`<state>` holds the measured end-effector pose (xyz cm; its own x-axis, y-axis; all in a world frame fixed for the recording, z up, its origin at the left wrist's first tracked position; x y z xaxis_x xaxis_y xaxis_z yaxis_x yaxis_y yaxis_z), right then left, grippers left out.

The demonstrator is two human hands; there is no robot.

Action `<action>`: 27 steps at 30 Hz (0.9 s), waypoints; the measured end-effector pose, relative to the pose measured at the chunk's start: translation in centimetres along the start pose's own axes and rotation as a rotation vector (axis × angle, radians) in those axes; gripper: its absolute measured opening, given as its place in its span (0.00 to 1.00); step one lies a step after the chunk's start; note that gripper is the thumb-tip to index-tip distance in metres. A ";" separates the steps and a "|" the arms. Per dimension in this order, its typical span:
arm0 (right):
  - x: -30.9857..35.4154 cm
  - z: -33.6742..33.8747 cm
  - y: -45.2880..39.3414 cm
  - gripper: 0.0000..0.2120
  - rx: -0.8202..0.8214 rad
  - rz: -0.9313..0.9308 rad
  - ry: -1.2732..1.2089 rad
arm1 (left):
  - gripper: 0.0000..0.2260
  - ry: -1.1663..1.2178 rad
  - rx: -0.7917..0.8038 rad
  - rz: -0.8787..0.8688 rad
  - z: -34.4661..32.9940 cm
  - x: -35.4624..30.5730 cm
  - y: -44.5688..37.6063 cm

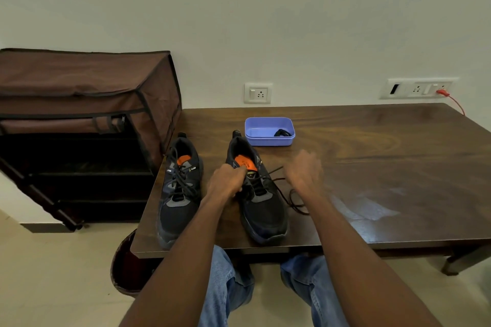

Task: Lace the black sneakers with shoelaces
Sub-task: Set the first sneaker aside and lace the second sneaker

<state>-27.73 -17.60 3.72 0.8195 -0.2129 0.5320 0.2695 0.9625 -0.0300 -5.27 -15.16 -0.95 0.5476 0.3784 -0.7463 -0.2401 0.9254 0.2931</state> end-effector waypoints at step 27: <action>-1.5 2.0 -1.1 0.11 -0.143 -0.079 0.004 | 0.13 0.010 -0.008 -0.006 0.1 0.1 -0.3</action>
<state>-30.25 -18.01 4.69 0.7951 -0.2877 0.5340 0.4019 0.9092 -0.1087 -5.02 -15.34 -1.05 0.5406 0.3727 -0.7542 -0.2433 0.9275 0.2840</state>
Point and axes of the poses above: each hand's wrist, its own y-axis away from the middle knuckle, its own z-axis out of the back of the hand, x = y × z, the point moved 10 cm from there along -y, towards the middle knuckle, and after that the axes turned 1 degree about -y, right-handed, at the moved point
